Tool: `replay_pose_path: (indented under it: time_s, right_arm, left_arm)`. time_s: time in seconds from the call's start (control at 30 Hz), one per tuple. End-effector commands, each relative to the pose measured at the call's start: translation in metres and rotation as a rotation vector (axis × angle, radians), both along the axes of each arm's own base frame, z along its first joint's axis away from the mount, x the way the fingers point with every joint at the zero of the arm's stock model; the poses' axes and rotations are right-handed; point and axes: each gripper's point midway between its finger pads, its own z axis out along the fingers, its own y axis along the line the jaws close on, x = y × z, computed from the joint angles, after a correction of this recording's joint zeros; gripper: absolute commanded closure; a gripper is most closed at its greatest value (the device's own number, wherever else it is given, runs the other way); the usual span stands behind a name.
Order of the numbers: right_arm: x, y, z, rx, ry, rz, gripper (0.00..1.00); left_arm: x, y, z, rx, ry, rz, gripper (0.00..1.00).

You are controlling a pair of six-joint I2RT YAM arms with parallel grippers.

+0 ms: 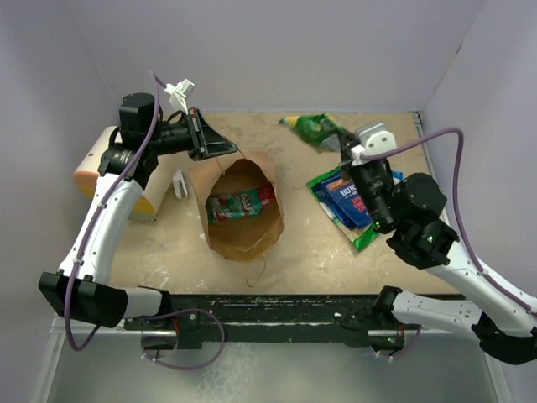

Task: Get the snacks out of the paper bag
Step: Take out the snack from the paper bag, then place the snack at the center of the board.

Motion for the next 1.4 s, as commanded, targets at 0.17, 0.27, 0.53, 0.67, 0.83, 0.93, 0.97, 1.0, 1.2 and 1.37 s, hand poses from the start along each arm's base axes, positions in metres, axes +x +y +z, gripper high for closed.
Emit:
replay_pose_path:
  time_s: [0.17,0.27,0.53,0.67,0.83,0.93,0.97,1.0,1.2,1.37]
  right_arm:
    - [0.045,-0.089,0.004,0.279,0.011,-0.593,1.0]
    - [0.071,-0.087,-0.033,0.281,0.142,-0.616,1.0]
    - [0.11,-0.094,-0.112,0.533,0.433,-0.609,1.0]
    - [0.122,-0.1,-0.127,0.688,0.493,-0.6,1.0]
    - [0.139,-0.115,-0.149,0.912,0.58,-0.672,1.0]
    - [0.149,-0.116,-0.163,1.043,0.639,-0.676,1.0]
    - [0.152,-0.114,-0.165,1.076,0.651,-0.67,1.0]
    - [0.156,-0.113,-0.168,1.1,0.661,-0.666,1.0]
    - [0.174,-0.11,-0.181,1.171,0.685,-0.67,1.0]
    - [0.18,-0.118,-0.199,1.195,0.705,-0.723,1.0]
  left_arm:
    - [-0.002,0.005,0.021,-0.018,-0.088,0.031,1.0]
    - [-0.001,0.006,0.021,-0.015,-0.087,0.036,1.0]
    - [-0.001,0.005,0.017,-0.023,-0.068,0.043,1.0]
    - [-0.001,0.005,0.017,-0.025,-0.062,0.039,1.0]
    - [0.001,0.003,0.017,-0.03,-0.061,0.027,1.0]
    - [0.0,0.003,0.019,-0.033,-0.067,0.024,1.0]
    - [-0.001,0.003,0.02,-0.033,-0.072,0.021,1.0]
    - [-0.002,0.003,0.02,-0.03,-0.075,0.02,1.0]
    - [-0.005,0.003,0.022,-0.022,-0.082,0.005,1.0]
    - [-0.004,0.003,0.023,-0.011,-0.088,-0.007,1.0]
